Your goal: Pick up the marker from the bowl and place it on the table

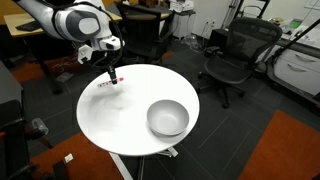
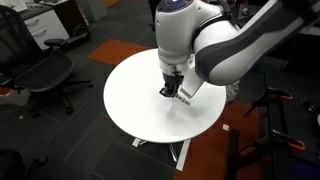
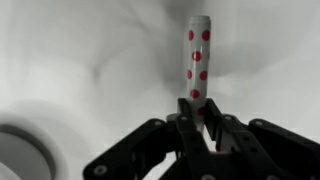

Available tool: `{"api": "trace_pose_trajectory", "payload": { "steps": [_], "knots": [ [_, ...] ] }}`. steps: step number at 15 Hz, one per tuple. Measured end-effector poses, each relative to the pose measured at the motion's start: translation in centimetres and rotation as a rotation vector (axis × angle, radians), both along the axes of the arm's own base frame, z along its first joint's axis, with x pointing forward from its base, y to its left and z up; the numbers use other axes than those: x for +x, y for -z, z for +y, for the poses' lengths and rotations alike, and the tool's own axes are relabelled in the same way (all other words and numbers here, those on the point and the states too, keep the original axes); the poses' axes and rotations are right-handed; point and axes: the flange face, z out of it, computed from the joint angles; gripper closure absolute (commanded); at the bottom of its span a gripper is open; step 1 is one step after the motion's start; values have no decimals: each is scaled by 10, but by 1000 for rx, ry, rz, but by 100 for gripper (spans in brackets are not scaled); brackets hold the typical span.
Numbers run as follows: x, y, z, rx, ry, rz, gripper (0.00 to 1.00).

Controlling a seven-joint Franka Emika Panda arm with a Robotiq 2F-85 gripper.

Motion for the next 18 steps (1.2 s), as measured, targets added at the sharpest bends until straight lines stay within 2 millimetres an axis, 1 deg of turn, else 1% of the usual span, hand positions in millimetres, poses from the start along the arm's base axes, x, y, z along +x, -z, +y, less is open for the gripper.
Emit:
{"api": "trace_pose_trajectory", "payload": {
  "steps": [2,5,6,7,8,9,11,13,14,15,18],
  "knots": [
    [9,7,-5,6,27,0,95],
    [23,15,-18,9,73,-4,95],
    [26,17,-21,8,83,-5,55],
    [28,20,-23,8,91,-6,53],
    [29,23,-23,9,95,-4,47],
    [30,25,-22,11,97,-2,39],
    [32,27,-20,11,95,-3,25],
    [34,23,-21,6,95,-9,10],
    [36,19,-22,6,97,-17,2],
    [38,10,-24,7,102,-29,0],
    [41,-26,-35,23,126,-72,0]
  ]
}}
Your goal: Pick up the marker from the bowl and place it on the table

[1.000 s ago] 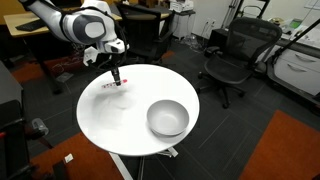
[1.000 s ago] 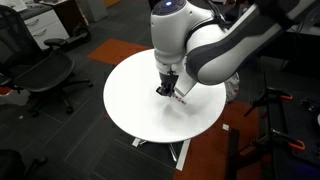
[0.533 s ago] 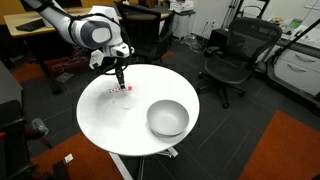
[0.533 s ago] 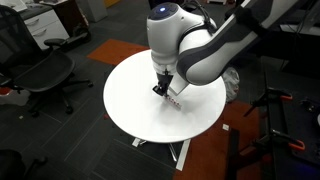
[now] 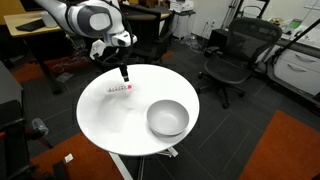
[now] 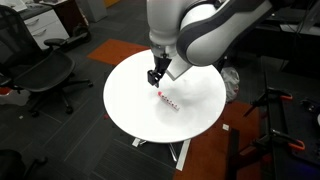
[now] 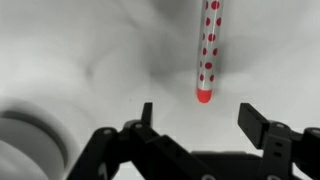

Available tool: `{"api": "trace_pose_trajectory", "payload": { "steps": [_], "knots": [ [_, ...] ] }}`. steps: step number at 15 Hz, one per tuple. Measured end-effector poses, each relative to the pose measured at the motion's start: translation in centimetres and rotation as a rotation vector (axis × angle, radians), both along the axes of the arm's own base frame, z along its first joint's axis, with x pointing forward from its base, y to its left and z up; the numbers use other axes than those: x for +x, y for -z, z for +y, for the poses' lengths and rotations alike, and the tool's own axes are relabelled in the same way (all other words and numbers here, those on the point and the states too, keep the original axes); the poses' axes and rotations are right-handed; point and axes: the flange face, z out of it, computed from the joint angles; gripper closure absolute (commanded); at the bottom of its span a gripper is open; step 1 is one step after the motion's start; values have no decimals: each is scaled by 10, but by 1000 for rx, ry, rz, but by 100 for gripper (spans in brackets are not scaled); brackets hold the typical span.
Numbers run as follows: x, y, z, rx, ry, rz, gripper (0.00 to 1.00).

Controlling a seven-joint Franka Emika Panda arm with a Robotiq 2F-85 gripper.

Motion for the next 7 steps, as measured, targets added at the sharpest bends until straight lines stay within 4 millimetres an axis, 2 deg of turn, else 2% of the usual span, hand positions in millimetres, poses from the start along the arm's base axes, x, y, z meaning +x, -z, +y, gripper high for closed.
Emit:
{"api": "trace_pose_trajectory", "payload": {
  "steps": [4,7],
  "knots": [
    [-12,-39,-7,13,14,-23,0],
    [-19,-51,-9,20,7,-24,0]
  ]
}}
